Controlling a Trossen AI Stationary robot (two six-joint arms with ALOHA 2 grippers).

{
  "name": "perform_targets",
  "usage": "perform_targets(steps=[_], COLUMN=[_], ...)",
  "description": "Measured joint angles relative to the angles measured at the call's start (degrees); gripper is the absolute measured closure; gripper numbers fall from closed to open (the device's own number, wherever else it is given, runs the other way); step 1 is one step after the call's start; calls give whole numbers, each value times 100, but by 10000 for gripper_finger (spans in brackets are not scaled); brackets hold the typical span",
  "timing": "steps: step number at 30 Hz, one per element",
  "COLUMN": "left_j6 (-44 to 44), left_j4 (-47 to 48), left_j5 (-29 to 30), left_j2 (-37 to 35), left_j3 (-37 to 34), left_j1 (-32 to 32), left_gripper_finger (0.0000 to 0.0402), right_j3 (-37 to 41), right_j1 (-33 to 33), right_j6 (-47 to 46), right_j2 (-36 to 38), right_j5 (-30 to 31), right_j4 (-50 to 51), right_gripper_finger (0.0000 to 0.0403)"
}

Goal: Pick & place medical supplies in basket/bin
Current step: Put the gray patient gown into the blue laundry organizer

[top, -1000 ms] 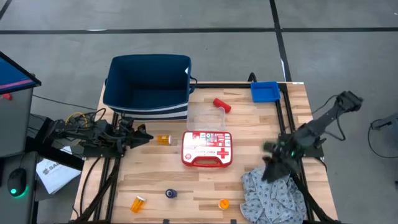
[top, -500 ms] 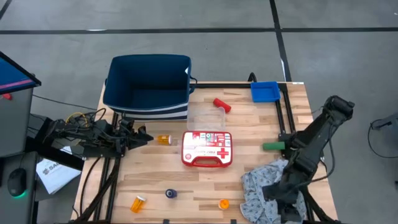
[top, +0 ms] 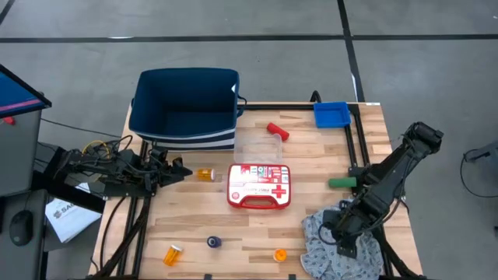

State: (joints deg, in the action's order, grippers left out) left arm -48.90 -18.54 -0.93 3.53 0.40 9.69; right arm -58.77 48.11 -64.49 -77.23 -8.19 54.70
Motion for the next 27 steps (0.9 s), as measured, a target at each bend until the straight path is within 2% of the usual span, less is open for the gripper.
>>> perform_targets(steps=[6, 15, 27], left_j6=[-69, -109, -109], left_j4=[0, 2, 4], left_j5=[-58, -94, -90], left_j2=[0, 0, 0], left_j3=[1, 2, 0], left_j1=[0, 0, 0], left_gripper_finger=[163, 163, 163], right_j3=[274, 945, 2217], right_j1=[-14, 124, 540], right_j6=[-159, -694, -2048], right_j2=[-2, 0, -35], right_j5=[39, -209, -371], right_j4=[-174, -320, -2444], right_gripper_finger=[139, 117, 110])
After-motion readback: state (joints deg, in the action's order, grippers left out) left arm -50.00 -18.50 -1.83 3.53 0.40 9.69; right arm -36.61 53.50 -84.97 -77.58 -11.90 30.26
